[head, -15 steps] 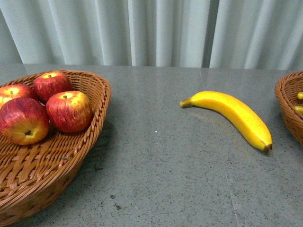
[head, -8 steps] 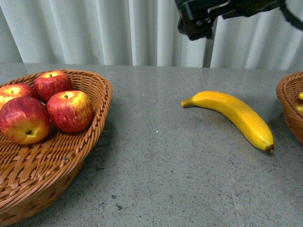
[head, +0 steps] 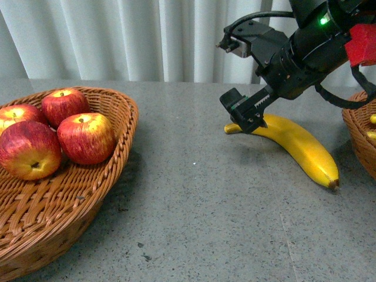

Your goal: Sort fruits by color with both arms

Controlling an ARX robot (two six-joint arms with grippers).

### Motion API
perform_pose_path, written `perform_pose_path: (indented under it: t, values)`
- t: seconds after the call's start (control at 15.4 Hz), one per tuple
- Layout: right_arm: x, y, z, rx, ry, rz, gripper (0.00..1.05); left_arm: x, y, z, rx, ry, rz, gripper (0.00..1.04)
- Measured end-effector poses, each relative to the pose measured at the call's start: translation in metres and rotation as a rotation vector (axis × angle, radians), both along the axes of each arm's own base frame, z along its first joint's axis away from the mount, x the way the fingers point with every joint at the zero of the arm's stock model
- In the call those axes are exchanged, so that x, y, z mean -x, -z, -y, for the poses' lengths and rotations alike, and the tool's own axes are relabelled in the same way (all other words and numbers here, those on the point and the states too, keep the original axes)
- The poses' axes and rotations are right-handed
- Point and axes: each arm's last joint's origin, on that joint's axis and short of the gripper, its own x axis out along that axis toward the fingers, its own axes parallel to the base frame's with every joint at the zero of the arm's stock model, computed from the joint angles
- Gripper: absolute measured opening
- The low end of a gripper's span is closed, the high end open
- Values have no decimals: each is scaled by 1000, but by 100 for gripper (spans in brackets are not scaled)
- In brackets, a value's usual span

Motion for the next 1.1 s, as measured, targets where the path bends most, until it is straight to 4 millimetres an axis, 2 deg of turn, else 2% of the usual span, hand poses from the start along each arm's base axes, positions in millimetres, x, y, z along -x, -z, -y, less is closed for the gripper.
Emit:
perform_pose_path:
  t: [0.13, 0.45, 0.58, 0.84, 1.1]
  values:
    - [-5, 10, 1, 46, -2, -37, 98, 0, 0, 0, 0, 0, 0, 98]
    - [-15, 18, -1, 101, 0, -76, 98, 0, 0, 0, 0, 0, 0, 98]
    - [-15, 25, -1, 126, 2, -105, 98, 0, 0, 0, 0, 0, 0, 98]
    - [-15, 26, 3, 143, 4, -112, 97, 0, 0, 0, 0, 0, 0, 98]
    - [-9, 31, 3, 138, -20, -125, 55, 0, 0, 0, 0, 0, 0, 98]
